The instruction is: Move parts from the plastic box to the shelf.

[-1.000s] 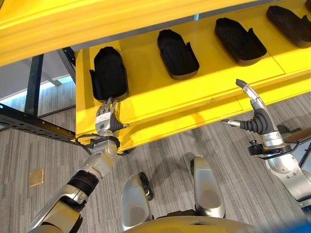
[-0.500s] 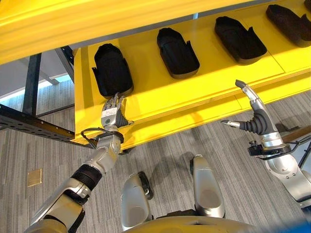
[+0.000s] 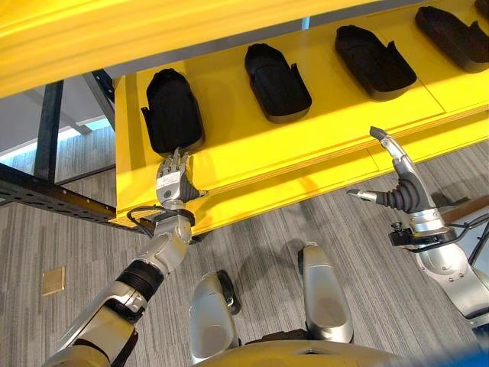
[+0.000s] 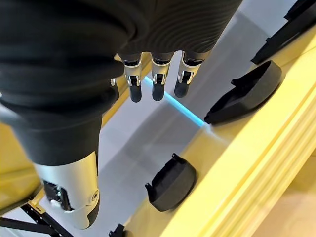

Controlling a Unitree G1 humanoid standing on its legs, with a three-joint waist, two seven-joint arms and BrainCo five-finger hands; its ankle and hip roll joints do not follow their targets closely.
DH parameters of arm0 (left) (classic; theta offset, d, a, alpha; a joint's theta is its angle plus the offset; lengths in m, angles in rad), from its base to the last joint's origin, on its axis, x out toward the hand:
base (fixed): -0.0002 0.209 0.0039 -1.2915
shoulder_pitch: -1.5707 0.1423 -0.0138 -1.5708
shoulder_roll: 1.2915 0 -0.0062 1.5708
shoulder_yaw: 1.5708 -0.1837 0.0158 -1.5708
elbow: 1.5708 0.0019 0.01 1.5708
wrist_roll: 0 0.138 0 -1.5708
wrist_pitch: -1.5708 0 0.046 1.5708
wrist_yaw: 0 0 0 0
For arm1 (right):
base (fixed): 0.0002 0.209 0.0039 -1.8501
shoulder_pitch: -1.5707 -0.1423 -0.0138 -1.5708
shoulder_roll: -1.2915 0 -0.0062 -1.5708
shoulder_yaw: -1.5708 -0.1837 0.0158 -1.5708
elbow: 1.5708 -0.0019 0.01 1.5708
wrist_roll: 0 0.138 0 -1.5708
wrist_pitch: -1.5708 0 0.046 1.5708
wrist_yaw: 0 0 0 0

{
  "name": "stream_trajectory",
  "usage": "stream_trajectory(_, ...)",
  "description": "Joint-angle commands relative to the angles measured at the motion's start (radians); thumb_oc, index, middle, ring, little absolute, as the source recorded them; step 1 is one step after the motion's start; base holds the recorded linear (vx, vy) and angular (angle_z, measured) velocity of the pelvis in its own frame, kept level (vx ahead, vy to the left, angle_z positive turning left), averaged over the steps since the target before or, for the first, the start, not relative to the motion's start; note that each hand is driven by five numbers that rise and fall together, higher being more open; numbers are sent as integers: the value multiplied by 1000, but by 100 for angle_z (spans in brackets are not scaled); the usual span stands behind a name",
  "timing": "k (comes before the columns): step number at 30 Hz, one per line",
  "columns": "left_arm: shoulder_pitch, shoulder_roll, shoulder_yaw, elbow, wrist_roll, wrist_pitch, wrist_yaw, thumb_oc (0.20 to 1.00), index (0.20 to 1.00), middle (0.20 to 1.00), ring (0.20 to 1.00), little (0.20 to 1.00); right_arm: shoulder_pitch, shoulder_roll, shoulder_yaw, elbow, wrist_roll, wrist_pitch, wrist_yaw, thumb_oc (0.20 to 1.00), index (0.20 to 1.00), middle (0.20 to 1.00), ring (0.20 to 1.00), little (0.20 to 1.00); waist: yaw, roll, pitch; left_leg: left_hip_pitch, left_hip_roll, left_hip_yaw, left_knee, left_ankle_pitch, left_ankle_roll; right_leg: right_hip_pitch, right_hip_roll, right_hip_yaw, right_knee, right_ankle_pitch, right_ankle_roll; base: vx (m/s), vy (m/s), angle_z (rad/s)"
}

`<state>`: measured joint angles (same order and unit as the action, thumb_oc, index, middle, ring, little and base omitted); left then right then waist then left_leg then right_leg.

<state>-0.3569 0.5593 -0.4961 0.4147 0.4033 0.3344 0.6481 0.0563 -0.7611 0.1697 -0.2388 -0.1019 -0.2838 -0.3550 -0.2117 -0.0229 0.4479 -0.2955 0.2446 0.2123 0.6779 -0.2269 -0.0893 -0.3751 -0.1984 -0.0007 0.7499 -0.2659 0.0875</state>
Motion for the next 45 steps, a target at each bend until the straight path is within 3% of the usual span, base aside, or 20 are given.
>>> stream_trajectory(1, 68, 13, 79, 18, -32, 5, 84, 1000, 1000, 1000, 1000, 1000, 0, 18, -27, -25, 5, -38, -17, 1000, 1000, 1000, 1000, 1000, 8, -11, -17, 16, -93, 56, 36, -27, 145, 27, 61, -89, 19, -6, -63, 0, 0, 0)
stream_trajectory(3, 77, 12, 97, -2, -32, -10, 138, 1000, 1000, 1000, 1000, 1000, 3, 22, -27, -27, 0, -30, -25, 1000, 1000, 1000, 1000, 1000, 13, -12, -17, 11, -94, 52, 39, -28, 146, 24, 61, -90, 22, -8, -65, 0, 0, 0)
stream_trajectory(4, 89, 11, 125, -37, -25, -40, 214, 1000, 1000, 1000, 1000, 1000, 7, 27, -24, -28, -16, -25, -44, 1000, 1000, 1000, 1000, 1000, 23, -13, -14, 9, -98, 45, 38, -30, 146, 25, 61, -92, 22, -7, -66, 0, 0, 0)
stream_trajectory(7, 105, 11, 162, -81, -47, -100, 291, 1000, 1000, 1000, 1000, 1000, 16, 30, -16, -29, -25, -19, -65, 1000, 1000, 1000, 1000, 1000, 31, -15, -13, 7, -101, 39, 37, -30, 147, 27, 60, -92, 23, -7, -68, -1, -10, 0)
stream_trajectory(9, 126, 15, 220, -156, -20, -207, 405, 1000, 1000, 1000, 1000, 1000, 31, 31, -13, -32, -34, -11, -89, 1000, 1000, 1000, 1000, 1000, 41, -18, -14, 8, -106, 32, 37, -32, 149, 27, 61, -90, 28, -7, -70, 22, -20, 4)
stream_trajectory(12, 126, 24, 264, -212, -22, -285, 436, 1000, 1000, 1000, 1000, 1000, 41, 29, -8, -32, -36, -5, -102, 1000, 1000, 1000, 1000, 1000, 48, -19, -18, 9, -109, 28, 36, -28, 149, 31, 62, -90, 29, -9, -71, 18, -6, 3)
stream_trajectory(15, 68, 40, 295, -297, -5, -353, 384, 1000, 1000, 1000, 1000, 1000, 35, 31, 13, -25, -43, 6, -116, 1000, 1000, 1000, 1000, 1000, 48, -20, -24, 8, -115, 25, 27, -29, 150, 33, 62, -90, 27, -8, -67, 7, 4, 3)
stream_trajectory(18, -10, 59, 254, -358, 11, -303, 270, 1000, 1000, 1000, 1000, 1000, 7, 35, 25, -31, -43, 25, -116, 1000, 1000, 1000, 1000, 1000, 39, -22, -20, 18, -117, 31, 8, -32, 150, 34, 63, -91, 17, -3, -60, -25, 2, 1)
stream_trajectory(21, -40, 58, 214, -379, 4, -255, 218, 1000, 1000, 1000, 1000, 1000, -3, 36, 31, -38, -44, 28, -107, 1000, 1000, 1000, 1000, 1000, 30, -24, -17, 34, -118, 40, -11, -33, 150, 43, 66, -90, 5, -1, -55, -11, 3, 0)
stream_trajectory(29, -28, 4, 130, -305, -60, -160, 154, 1000, 1000, 1000, 1000, 1000, -13, 48, 42, -20, -33, 4, -83, 1000, 1000, 1000, 1000, 1000, 19, -29, -10, 53, -113, 56, -17, -41, 152, 58, 68, -90, -15, 5, -46, -7, -3, -1)
stream_trajectory(38, 65, -34, 161, -214, -124, -188, 272, 1000, 1000, 1000, 1000, 1000, 2, 61, 38, -16, -40, -15, -96, 1000, 1000, 1000, 1000, 1000, 37, -32, -7, 48, -112, 51, -16, -39, 149, 62, 67, -93, -21, 6, -48, -6, -5, 0)
stream_trajectory(40, 100, -37, 187, -214, -96, -253, 390, 1000, 1000, 1000, 1000, 1000, 1, 66, 46, -18, -48, -19, -127, 1000, 1000, 1000, 1000, 1000, 52, -35, 1, 32, -109, 55, -28, -14, 156, 49, 66, -106, -30, 26, -60, -94, -56, 1)
stream_trajectory(42, 119, -35, 205, -229, -95, -272, 414, 1000, 1000, 1000, 1000, 1000, 7, 66, 49, -17, -51, -19, -141, 1000, 1000, 1000, 1000, 1000, 58, -33, -1, 37, -116, 40, -27, -33, 146, 55, 68, -99, -25, 6, -53, -19, -21, 6)
stream_trajectory(45, 152, -32, 242, -254, -87, -318, 479, 1000, 1000, 1000, 1000, 1000, 8, 67, 53, -20, -52, -14, -158, 1000, 1000, 1000, 1000, 1000, 68, -34, 7, 23, -114, 43, -33, -11, 152, 48, 66, -107, -33, 21, -65, -67, -30, 8)
